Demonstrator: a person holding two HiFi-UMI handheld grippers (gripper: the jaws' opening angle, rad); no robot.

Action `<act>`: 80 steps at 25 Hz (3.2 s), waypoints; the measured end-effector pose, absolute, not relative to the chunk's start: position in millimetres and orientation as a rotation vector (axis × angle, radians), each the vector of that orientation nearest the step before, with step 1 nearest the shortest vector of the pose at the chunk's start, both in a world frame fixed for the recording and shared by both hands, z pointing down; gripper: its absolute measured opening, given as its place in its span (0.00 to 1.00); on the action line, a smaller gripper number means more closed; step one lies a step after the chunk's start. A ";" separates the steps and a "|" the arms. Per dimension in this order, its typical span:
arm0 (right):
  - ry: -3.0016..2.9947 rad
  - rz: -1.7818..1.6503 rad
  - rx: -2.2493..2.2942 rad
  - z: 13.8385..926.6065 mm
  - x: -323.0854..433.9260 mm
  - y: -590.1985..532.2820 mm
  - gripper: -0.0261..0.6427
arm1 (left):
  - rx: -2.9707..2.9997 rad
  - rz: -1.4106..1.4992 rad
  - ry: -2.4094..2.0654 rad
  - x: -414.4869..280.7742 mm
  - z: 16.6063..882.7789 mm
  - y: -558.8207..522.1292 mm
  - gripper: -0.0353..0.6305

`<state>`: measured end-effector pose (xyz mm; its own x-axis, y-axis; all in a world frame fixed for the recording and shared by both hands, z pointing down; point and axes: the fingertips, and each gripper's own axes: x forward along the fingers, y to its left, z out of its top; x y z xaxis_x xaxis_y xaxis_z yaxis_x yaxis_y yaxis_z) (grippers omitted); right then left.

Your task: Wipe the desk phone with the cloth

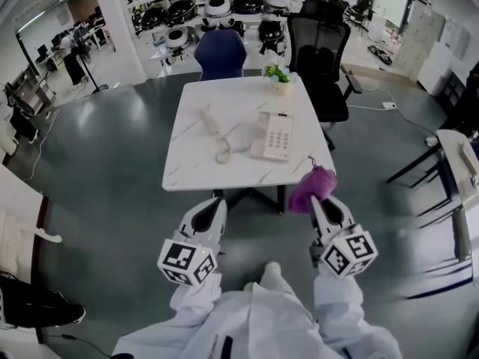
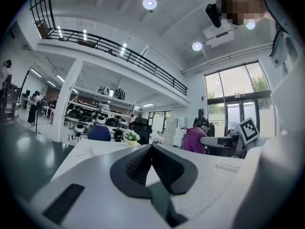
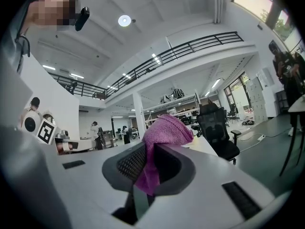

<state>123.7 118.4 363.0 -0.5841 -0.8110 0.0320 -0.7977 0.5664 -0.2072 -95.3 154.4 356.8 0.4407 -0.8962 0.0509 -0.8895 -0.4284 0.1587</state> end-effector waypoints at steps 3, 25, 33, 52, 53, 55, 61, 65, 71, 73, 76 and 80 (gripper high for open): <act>2.718 -0.318 -1.417 365.8 125.1 101.9 0.09 | 2.523 -0.060 -1.564 -94.9 360.6 137.4 0.05; 2.795 -0.437 -1.352 399.7 130.1 -102.1 0.09 | 2.402 -0.026 -1.594 -82.8 391.3 -48.8 0.05; 2.825 -0.502 -1.331 425.6 141.0 -161.7 0.09 | 2.347 0.001 -1.599 -67.9 417.1 -105.9 0.05; 2.920 -0.456 -1.499 472.6 143.2 -276.9 0.09 | 2.262 0.081 -1.540 -83.7 462.7 -192.0 0.05; 2.936 -0.430 -1.519 474.1 142.6 -282.2 0.09 | 2.260 0.088 -1.531 -83.1 465.9 -195.6 0.05; 2.969 -0.359 -1.559 475.6 140.6 -294.4 0.09 | 2.260 0.105 -1.507 -80.7 472.6 -203.5 0.05; 3.117 -0.093 -1.633 487.7 128.5 -323.9 0.09 | 2.244 0.136 -1.440 -69.5 497.0 -220.7 0.05; 3.168 0.029 -1.688 497.2 126.7 -335.2 0.09 | 2.228 0.131 -1.413 -62.5 509.7 -226.1 0.05; 3.236 0.241 -1.708 496.3 122.0 -349.9 0.09 | 2.200 0.126 -1.401 -62.1 517.9 -224.9 0.05; 3.285 0.330 -1.682 499.7 115.6 -352.4 0.09 | 2.189 0.125 -1.403 -64.0 521.9 -223.9 0.05; 3.353 0.395 -1.627 508.3 105.5 -350.5 0.09 | 2.175 0.125 -1.404 -66.4 525.6 -222.2 0.05; 3.445 0.404 -1.518 521.9 91.0 -339.9 0.09 | 2.167 0.123 -1.411 -69.1 525.1 -220.1 0.05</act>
<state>91.0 -339.9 521.9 -0.5099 -0.7206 0.4699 -0.5922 0.6902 0.4158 -69.1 -220.1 525.1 0.4458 -0.8196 0.3599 -0.8694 -0.3009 0.3919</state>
